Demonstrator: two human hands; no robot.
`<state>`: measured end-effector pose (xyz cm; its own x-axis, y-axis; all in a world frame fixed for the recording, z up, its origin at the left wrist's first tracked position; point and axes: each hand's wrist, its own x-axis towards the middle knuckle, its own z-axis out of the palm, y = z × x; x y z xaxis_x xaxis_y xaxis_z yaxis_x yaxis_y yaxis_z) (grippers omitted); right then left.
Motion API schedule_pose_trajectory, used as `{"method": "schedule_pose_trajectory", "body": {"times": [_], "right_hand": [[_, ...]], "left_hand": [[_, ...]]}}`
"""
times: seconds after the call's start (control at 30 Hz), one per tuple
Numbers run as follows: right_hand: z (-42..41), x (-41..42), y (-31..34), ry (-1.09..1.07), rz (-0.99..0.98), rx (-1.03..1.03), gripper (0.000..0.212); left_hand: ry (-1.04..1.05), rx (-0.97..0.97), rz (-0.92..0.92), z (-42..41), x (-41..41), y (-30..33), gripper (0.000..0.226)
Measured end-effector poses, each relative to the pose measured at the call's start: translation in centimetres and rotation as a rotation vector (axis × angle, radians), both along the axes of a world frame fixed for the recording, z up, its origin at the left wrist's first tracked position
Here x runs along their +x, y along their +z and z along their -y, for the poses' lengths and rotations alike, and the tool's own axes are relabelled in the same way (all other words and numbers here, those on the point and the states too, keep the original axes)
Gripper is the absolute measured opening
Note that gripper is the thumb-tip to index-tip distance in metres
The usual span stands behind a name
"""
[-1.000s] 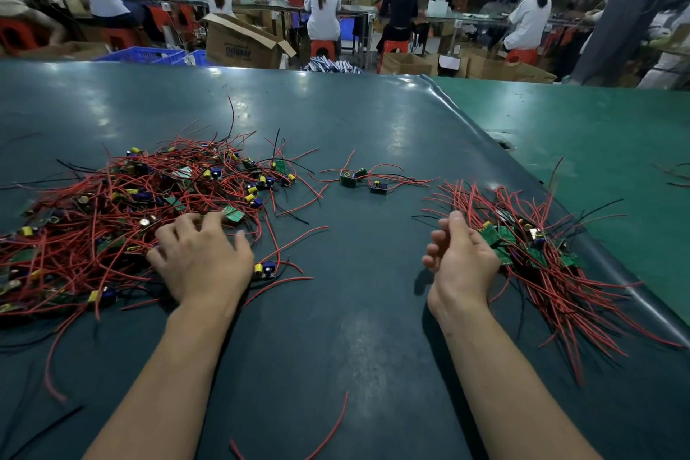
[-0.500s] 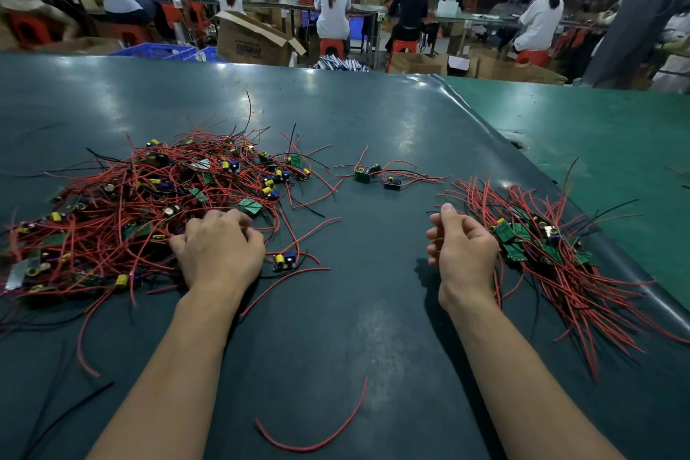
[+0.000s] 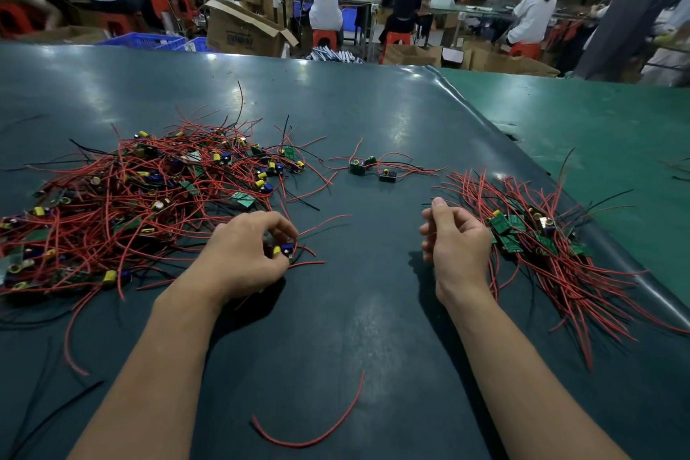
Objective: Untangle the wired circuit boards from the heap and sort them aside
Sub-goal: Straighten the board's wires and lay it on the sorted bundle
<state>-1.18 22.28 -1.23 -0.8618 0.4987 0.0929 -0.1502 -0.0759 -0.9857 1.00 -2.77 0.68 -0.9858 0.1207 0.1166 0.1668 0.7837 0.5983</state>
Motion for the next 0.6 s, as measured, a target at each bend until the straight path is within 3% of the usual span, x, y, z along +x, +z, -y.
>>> {"method": "schedule_pose_trajectory", "body": {"times": [0.4, 0.6], "right_hand": [[-0.2, 0.2, 0.0, 0.009, -0.001, 0.004, 0.029], [0.0, 0.4, 0.0, 0.171, 0.014, 0.067, 0.029]], "left_hand": [[0.116, 0.155, -0.495, -1.4, -0.4, -0.4, 0.018], [-0.058, 0.146, -0.663, -4.2, -0.3, -0.8, 0.030]]}}
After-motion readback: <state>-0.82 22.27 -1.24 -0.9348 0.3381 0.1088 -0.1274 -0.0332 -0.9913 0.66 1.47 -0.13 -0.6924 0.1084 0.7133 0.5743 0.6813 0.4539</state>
